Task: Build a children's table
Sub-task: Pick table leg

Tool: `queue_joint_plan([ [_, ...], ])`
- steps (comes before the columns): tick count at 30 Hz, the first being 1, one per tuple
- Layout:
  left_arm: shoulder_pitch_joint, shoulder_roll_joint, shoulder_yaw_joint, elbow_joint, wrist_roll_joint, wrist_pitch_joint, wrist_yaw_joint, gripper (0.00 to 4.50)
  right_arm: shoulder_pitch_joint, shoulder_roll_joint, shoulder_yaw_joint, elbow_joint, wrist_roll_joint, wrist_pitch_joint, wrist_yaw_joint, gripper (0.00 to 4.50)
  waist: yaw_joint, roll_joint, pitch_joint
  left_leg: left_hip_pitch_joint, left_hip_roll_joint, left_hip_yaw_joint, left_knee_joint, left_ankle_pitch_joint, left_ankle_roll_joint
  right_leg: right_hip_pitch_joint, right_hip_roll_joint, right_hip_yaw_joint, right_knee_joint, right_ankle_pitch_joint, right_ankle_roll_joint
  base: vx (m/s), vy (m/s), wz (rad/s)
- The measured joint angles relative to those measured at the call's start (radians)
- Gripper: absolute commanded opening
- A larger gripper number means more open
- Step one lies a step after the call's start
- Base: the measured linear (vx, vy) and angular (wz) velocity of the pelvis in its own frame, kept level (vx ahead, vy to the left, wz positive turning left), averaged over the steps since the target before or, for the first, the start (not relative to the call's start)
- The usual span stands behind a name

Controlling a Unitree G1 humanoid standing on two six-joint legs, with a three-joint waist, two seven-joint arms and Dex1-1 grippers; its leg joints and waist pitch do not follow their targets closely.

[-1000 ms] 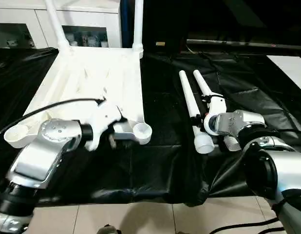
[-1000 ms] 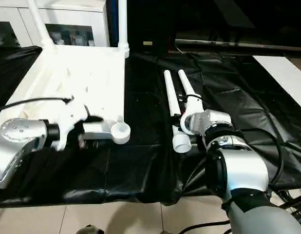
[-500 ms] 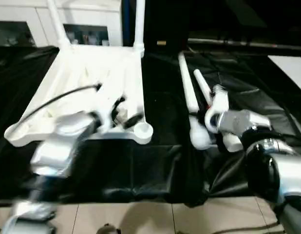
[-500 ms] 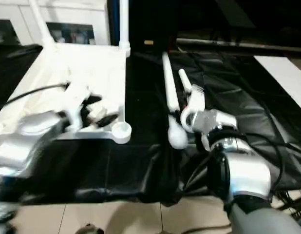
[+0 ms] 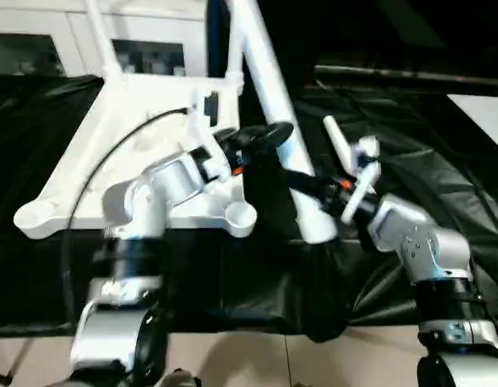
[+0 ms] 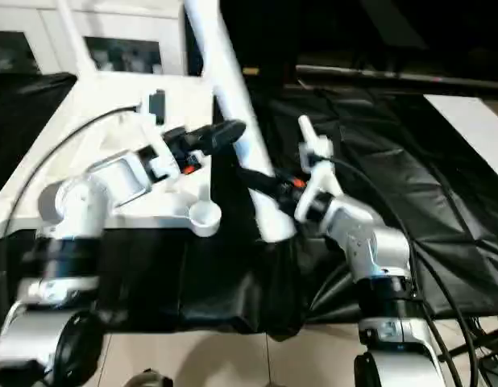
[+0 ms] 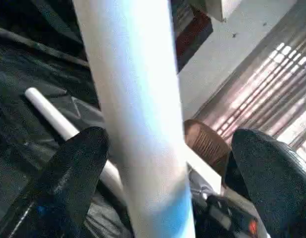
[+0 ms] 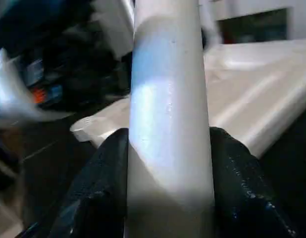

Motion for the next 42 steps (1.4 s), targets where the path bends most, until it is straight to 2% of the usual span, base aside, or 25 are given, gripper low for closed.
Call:
queue_joint_plan([
  [4,-0.011,0.0,0.005,0.026,-0.003,0.005,0.042,4.5,0.038,-0.006,0.06,-0.074,-0.011,0.003,0.012,1.85,0.005,-0.001,0.0,-0.002,0.0,0.0,0.0,0.0,0.0,0.0,0.0,0.0,-0.002,0.0,0.001,0.0,0.0,0.0],
  [9,-0.012,-0.015,0.025,0.026,-0.035,0.02,0.062,4.5,0.037,-0.018,0.083,-0.086,-0.055,0.002,-0.031,1.85,0.011,-0.004,-0.001,-0.003,0.0,0.0,0.0,0.0,0.001,0.0,0.0,0.0,-0.004,0.001,0.001,0.0,0.0,0.0],
  [11,-0.012,-0.023,0.027,0.018,-0.035,0.026,0.086,4.2,0.036,-0.016,0.099,-0.086,-0.08,0.0,-0.059,1.85,0.011,-0.006,0.0,-0.003,0.0,0.0,0.0,0.0,0.0,0.0,0.0,0.0,-0.004,0.001,0.002,0.0,0.0,0.0],
  [18,-0.002,-0.036,0.029,-0.005,-0.009,0.032,0.185,3.65,0.029,-0.003,0.138,-0.09,-0.124,-0.023,-0.115,1.85,0.01,-0.006,0.0,-0.003,0.0,0.0,-0.001,0.0,0.0,0.0,0.0,0.0,-0.005,0.002,0.003,0.0,0.0,0.0],
  [23,0.001,-0.095,0.056,-0.004,0.039,-0.033,0.342,3.25,0.022,0.03,0.165,-0.09,-0.179,-0.03,-0.197,1.85,0.008,-0.006,0.0,-0.003,0.0,0.0,-0.001,0.0,0.0,0.0,0.0,0.0,-0.007,0.003,0.004,0.0,0.0,0.0],
  [28,0.002,-0.14,0.098,-0.004,0.046,-0.071,0.457,2.82,0.019,0.064,0.183,-0.09,-0.221,-0.036,-0.28,1.85,0.005,-0.007,0.0,-0.004,0.0,0.0,-0.001,0.0,0.0,0.0,0.0,0.0,-0.008,0.003,0.004,0.0,0.0,0.0],
  [30,0.002,-0.144,0.107,-0.004,0.046,-0.077,0.478,2.79,0.017,0.068,0.185,-0.09,-0.225,-0.036,-0.294,1.85,0.005,-0.007,0.0,-0.004,0.0,0.0,-0.001,0.0,0.0,0.0,0.0,0.0,-0.008,0.003,0.004,0.0,0.0,0.0],
  [32,0.002,-0.145,0.109,-0.009,0.046,-0.085,0.489,2.48,0.016,0.074,0.185,-0.089,-0.239,-0.036,-0.309,1.85,0.004,-0.008,0.0,-0.004,0.0,0.0,-0.002,0.0,0.0,0.0,0.0,0.0,-0.008,0.003,0.004,0.0,0.0,0.0],
  [37,0.01,-0.147,0.113,-0.026,0.044,-0.094,0.503,2.09,0.012,0.086,0.194,-0.089,-0.245,-0.04,-0.323,1.85,0.001,-0.012,0.001,-0.004,0.0,0.0,-0.002,0.0,0.001,0.0,0.0,0.0,-0.009,0.003,0.004,0.0,0.0,0.0],
  [42,0.017,-0.145,0.114,-0.047,0.042,-0.094,0.508,1.92,-0.002,0.088,0.209,-0.077,-0.252,-0.042,-0.333,1.85,0.0,-0.019,0.0,-0.004,0.0,0.0,-0.002,0.0,0.001,0.0,0.0,0.0,-0.009,0.004,0.005,0.0,0.0,0.0],
])
